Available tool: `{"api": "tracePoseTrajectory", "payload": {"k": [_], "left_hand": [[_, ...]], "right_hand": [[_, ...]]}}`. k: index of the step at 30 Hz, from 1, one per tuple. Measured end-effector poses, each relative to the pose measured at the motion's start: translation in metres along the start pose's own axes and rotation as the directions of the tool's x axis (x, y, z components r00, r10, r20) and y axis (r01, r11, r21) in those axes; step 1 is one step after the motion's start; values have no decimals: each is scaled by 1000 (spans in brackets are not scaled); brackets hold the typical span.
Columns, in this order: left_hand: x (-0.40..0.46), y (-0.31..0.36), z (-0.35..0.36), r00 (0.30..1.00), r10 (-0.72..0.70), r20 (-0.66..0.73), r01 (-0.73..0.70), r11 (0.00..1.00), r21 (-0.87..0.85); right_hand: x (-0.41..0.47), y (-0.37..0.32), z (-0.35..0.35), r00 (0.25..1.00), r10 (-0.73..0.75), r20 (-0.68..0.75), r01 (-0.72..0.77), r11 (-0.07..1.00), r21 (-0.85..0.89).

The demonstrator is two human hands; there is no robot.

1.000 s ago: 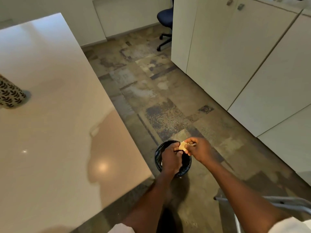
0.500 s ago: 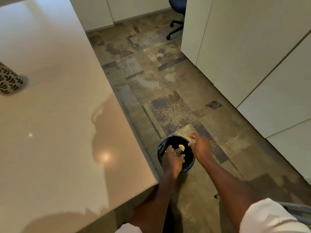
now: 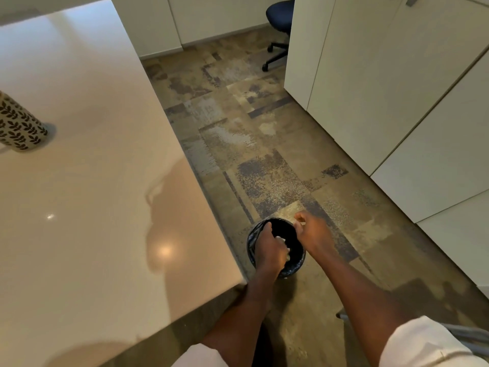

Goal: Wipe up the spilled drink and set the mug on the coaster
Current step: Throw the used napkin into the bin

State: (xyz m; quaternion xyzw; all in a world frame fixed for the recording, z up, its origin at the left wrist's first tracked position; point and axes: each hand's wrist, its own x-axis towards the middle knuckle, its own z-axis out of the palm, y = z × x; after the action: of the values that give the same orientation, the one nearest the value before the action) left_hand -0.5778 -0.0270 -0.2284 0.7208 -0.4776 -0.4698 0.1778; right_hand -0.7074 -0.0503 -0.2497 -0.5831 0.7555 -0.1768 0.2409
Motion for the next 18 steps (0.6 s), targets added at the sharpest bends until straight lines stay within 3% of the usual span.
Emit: {"api": "tracePoseTrajectory", "payload": {"k": [6,13,18], "left_hand": [[-13,36,-14,985,162,-63,-162,987,13],[-46,81,-39,944,292,-151,-309,945,-102],[-63,113,-74,895,392,-213,-410,911,-48]], "right_hand": [[8,-27,-30,996,-66,-53,69,995,72],[20,-70,-84,983,-125,-137,131,991,34],[31,-119,-109,957,-217,-192,226,974,25]]}}
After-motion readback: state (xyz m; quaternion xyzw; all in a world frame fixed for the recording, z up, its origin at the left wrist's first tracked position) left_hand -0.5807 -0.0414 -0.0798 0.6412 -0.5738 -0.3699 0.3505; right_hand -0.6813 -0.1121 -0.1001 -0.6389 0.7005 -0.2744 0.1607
